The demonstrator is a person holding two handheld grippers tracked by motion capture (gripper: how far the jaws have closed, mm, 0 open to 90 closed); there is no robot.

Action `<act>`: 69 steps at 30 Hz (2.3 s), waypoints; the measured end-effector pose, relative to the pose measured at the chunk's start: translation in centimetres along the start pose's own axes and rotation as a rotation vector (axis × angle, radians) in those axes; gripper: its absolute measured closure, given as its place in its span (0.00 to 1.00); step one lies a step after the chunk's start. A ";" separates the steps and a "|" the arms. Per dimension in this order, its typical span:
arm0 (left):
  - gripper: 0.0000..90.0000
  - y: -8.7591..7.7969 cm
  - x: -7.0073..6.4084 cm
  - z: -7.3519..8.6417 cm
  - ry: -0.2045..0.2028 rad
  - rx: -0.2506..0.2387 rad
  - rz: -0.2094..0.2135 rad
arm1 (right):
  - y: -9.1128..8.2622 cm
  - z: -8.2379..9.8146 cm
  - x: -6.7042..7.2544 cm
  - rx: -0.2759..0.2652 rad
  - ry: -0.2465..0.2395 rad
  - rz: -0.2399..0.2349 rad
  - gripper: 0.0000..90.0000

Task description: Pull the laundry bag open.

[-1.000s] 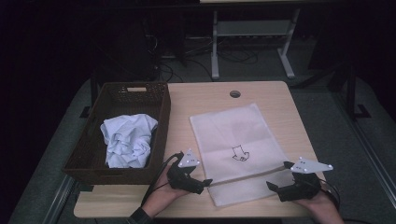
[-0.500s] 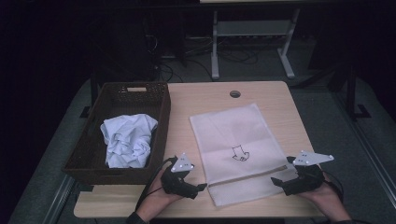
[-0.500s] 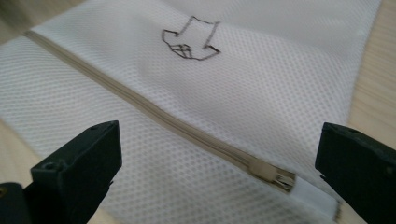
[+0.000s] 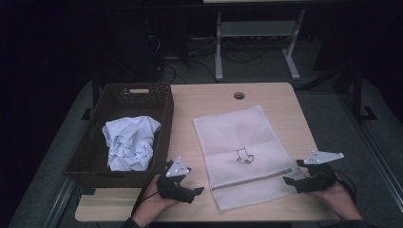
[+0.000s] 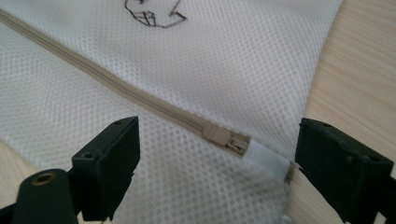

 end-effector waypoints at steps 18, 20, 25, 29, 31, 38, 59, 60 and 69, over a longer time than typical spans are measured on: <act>0.20 0.1 -0.2 0.0 0.017 0.008 -0.001 | -0.9 2.7 2.1 0.055 -0.050 -0.104 0.95; 0.20 0.1 -0.2 0.0 0.016 0.007 -0.001 | -0.5 2.6 2.6 0.071 -0.071 -0.123 0.99; 0.20 0.2 -0.2 0.0 0.019 0.011 0.005 | 0.6 1.6 4.3 0.099 -0.092 -0.132 0.99; 0.20 0.3 -0.3 0.0 0.020 0.014 0.006 | 1.6 0.3 5.6 0.101 -0.109 -0.137 0.99; 0.20 0.3 -0.3 0.0 0.020 0.015 0.007 | 1.7 0.1 5.7 0.100 -0.108 -0.134 0.99; 0.17 0.4 -0.4 0.0 0.023 0.028 0.020 | 3.2 -2.1 7.0 0.089 -0.131 -0.110 0.99; 0.16 0.4 -0.7 0.4 0.054 0.037 0.055 | 1.8 -3.9 5.0 0.003 -0.121 -0.128 0.70; 0.16 0.4 -0.6 0.4 0.059 0.042 0.056 | 1.7 -3.9 4.4 -0.002 -0.122 -0.126 0.67; 0.16 0.3 -0.7 0.4 0.055 0.037 0.046 | 2.2 -3.8 1.7 -0.018 -0.117 -0.079 0.53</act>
Point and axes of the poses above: each handheld gripper's, and its own axes: y roughly forward along the jaws, z roughly out of its underside, x roughly to its left, the point moved 10 cm from there along y, roughly forward along the jaws, and after that the axes turned 11 degrees about x, right-handed, at the moved point
